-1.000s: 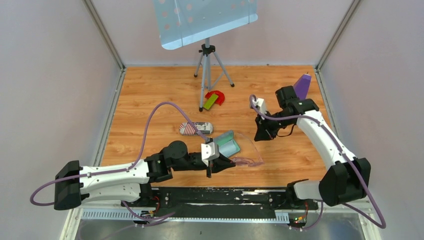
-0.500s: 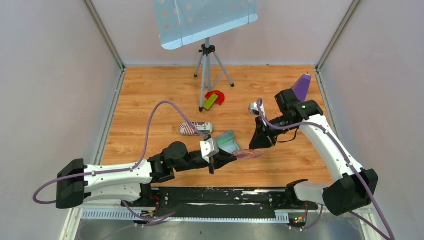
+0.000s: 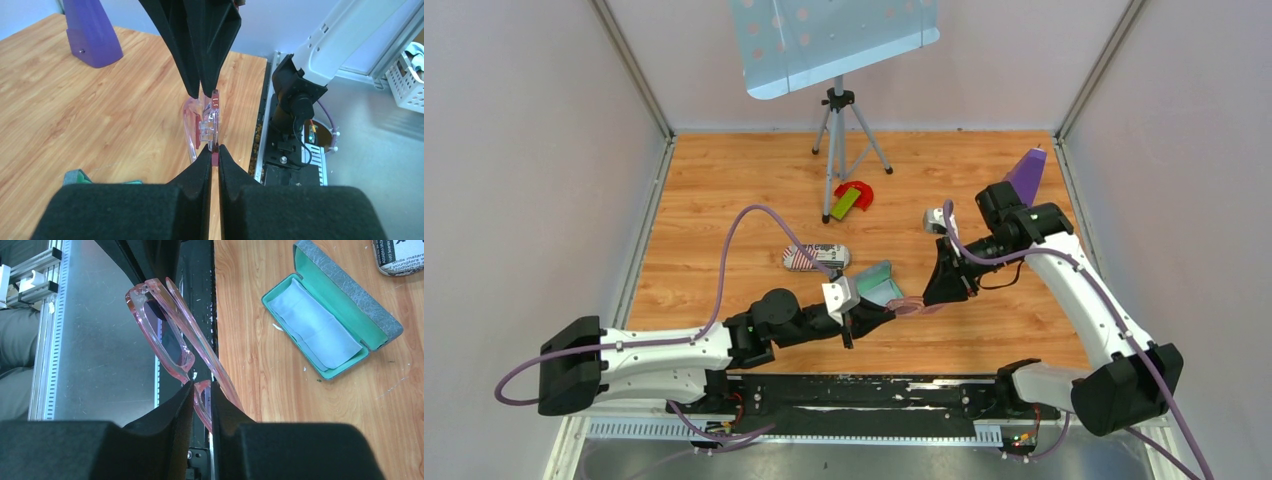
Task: Organize the sunglasses
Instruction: Fold the sunglasses at the center of the board.
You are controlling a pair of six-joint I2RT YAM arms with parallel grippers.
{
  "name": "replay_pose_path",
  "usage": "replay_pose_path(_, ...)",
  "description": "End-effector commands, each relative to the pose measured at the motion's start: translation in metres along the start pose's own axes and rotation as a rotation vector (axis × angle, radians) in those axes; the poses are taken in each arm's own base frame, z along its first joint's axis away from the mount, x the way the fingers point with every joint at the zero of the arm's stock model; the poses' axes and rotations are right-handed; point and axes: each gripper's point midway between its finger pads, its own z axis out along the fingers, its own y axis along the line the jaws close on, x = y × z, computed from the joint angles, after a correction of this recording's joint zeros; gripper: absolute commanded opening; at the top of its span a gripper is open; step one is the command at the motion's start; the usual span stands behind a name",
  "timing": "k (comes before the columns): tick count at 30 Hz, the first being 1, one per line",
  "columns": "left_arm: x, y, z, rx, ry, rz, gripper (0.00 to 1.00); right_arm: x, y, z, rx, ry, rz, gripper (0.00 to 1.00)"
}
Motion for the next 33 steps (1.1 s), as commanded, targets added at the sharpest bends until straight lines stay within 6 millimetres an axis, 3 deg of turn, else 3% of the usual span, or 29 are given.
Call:
replay_pose_path(1, -0.014, 0.0, 0.002, -0.006, -0.062, -0.005, 0.0, -0.004, 0.008, -0.002, -0.005, 0.001, -0.043, 0.24)
replay_pose_path(7, -0.008, 0.002, 0.0, -0.007, -0.015, 0.046, 0.0, -0.03, 0.003, -0.026, 0.103, 0.043, -0.16, 0.31)
replay_pose_path(12, -0.017, 0.011, -0.006, -0.068, -0.058, 0.02, 0.0, -0.041, 0.007, -0.046, 0.267, 0.039, -0.343, 0.36)
replay_pose_path(18, -0.034, 0.017, -0.005, -0.109, -0.124, -0.002, 0.0, -0.041, -0.019, -0.071, 0.695, -0.076, -0.682, 0.69)
replay_pose_path(23, -0.047, 0.03, -0.004, -0.185, -0.153, -0.011, 0.0, -0.036, -0.025, -0.065, 0.727, -0.079, -0.736, 0.76)
replay_pose_path(26, -0.055, 0.041, -0.006, -0.251, -0.186, -0.04, 0.0, -0.035, -0.031, -0.061, 0.729, -0.036, -0.753, 0.86)
replay_pose_path(28, -0.06, 0.045, -0.007, -0.277, -0.214, -0.068, 0.0, -0.031, -0.034, -0.055, 0.72, 0.001, -0.784, 0.99)
replay_pose_path(33, -0.07, 0.047, -0.006, -0.293, -0.265, -0.111, 0.0, -0.031, -0.039, -0.04, 0.718, 0.049, -0.878, 0.99)
